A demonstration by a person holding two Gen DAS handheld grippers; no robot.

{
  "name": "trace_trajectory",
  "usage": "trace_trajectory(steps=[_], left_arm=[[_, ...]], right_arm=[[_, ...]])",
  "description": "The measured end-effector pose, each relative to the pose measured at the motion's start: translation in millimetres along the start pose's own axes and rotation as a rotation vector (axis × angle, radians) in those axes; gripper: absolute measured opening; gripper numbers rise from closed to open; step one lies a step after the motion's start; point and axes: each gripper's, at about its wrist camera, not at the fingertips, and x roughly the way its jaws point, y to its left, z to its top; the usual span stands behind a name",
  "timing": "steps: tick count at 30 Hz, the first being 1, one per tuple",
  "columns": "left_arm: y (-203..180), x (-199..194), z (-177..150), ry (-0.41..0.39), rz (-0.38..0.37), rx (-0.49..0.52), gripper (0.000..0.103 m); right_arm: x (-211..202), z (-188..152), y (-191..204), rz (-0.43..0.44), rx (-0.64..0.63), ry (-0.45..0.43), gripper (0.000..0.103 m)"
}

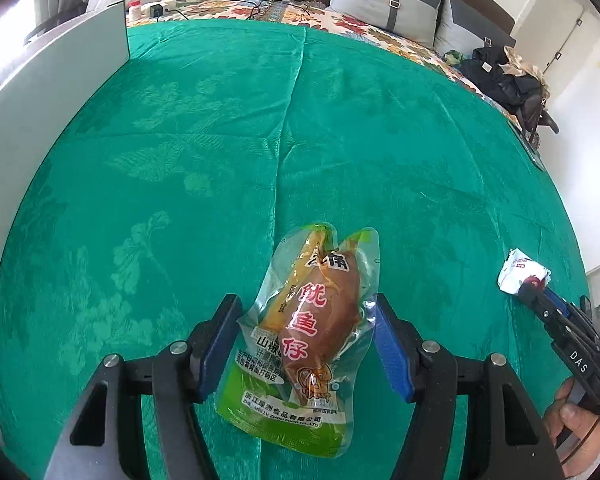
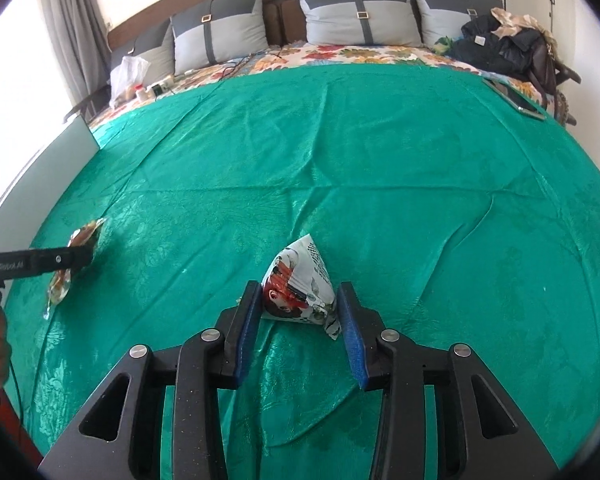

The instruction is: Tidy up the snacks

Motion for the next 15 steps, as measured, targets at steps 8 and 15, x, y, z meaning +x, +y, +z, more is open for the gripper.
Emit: trace_trajectory(steps=[8, 15], left_arm=[[1, 13, -3, -0.074, 0.029, 0.166, 0.088], [-7, 36, 14, -0.123, 0.123, 0.234, 0.103]], right_arm=[[13, -11, 15, -0.102, -0.099, 0.06, 0.075], [17, -14, 16, -0.134, -0.112, 0.037, 0.089]])
